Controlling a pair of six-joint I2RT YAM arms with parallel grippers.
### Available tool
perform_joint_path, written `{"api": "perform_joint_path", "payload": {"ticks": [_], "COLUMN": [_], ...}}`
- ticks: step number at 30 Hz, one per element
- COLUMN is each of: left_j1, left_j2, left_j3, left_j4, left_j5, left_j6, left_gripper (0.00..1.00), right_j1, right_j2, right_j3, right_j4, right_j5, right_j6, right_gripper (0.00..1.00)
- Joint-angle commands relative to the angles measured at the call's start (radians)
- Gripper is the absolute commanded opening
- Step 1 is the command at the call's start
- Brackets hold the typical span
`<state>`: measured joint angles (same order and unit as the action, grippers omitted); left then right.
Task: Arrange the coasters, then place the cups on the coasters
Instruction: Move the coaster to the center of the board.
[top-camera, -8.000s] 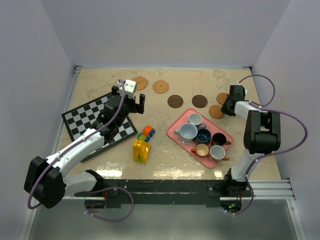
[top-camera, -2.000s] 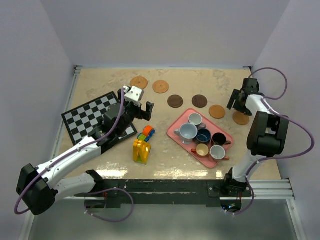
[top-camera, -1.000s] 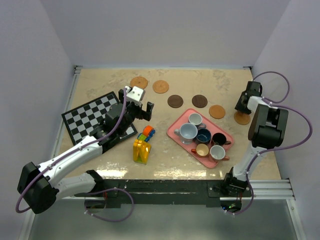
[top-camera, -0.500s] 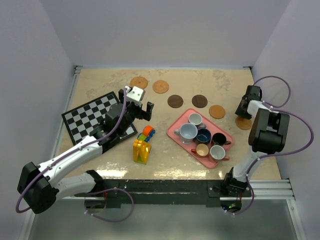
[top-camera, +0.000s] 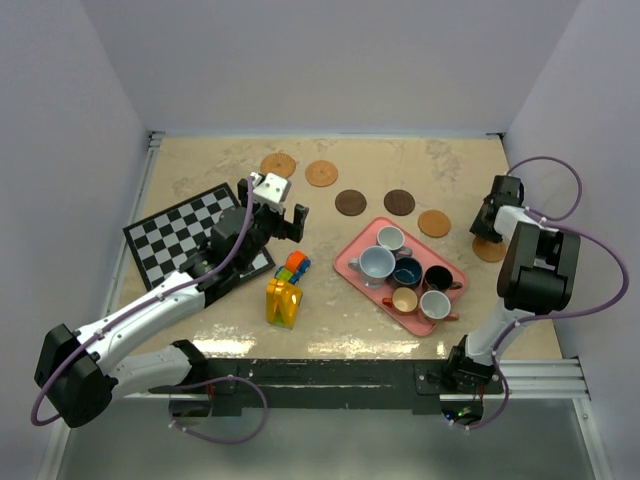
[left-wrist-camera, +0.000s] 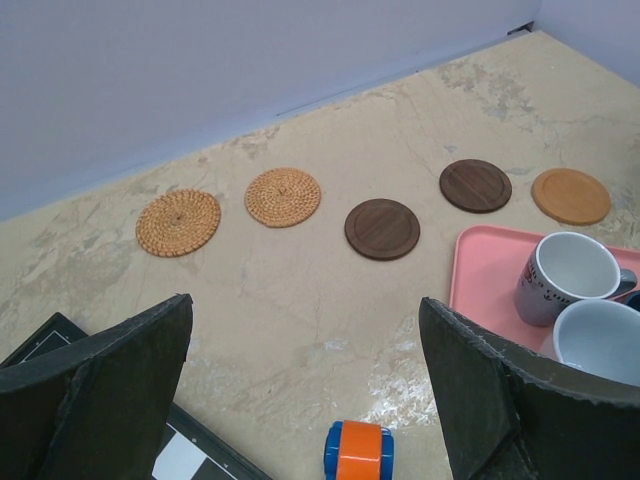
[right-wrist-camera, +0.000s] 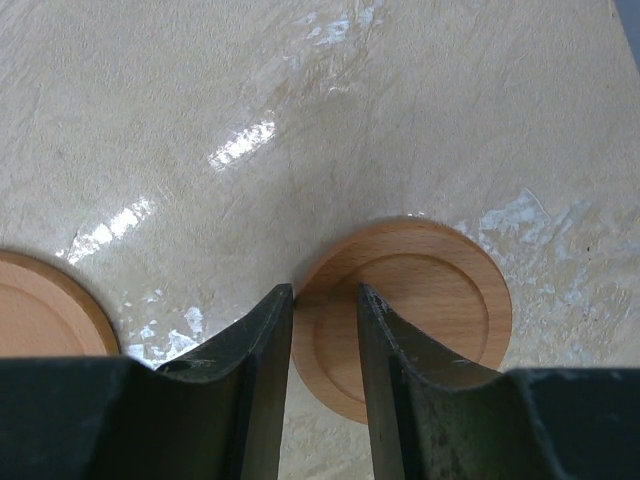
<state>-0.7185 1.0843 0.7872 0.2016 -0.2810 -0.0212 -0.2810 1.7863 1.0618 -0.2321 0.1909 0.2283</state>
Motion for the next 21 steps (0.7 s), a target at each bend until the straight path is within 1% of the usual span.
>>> {"api": "perform_joint_path", "payload": {"ticks": [1, 8, 21], "left_j1": [-0.009, -0.009, -0.009], "left_j2": [-0.023, -0.015, -0.007], "left_j3": [-0.002, -0.005, -0.005], "left_j4": [0.050, 0.051, 0.051], "left_j5": [0.002, -0.006, -0.020], "left_j6": [0.010, 0.014, 0.017], "left_gripper": [1.00, 1.00, 1.00], "right_j1": [-0.003, -0.003, -0.003], "right_j2": [-0.039, -0.027, -0.038], "right_j3": [-0.014, -0.010, -0.039], "right_j4": [-0.003, 0.025, 0.138], "right_j5": [-0.011, -0.033, -0.087], "right_j6": [0.022, 0.039, 0.101], "right_gripper": [0.35, 0.34, 0.30]}}
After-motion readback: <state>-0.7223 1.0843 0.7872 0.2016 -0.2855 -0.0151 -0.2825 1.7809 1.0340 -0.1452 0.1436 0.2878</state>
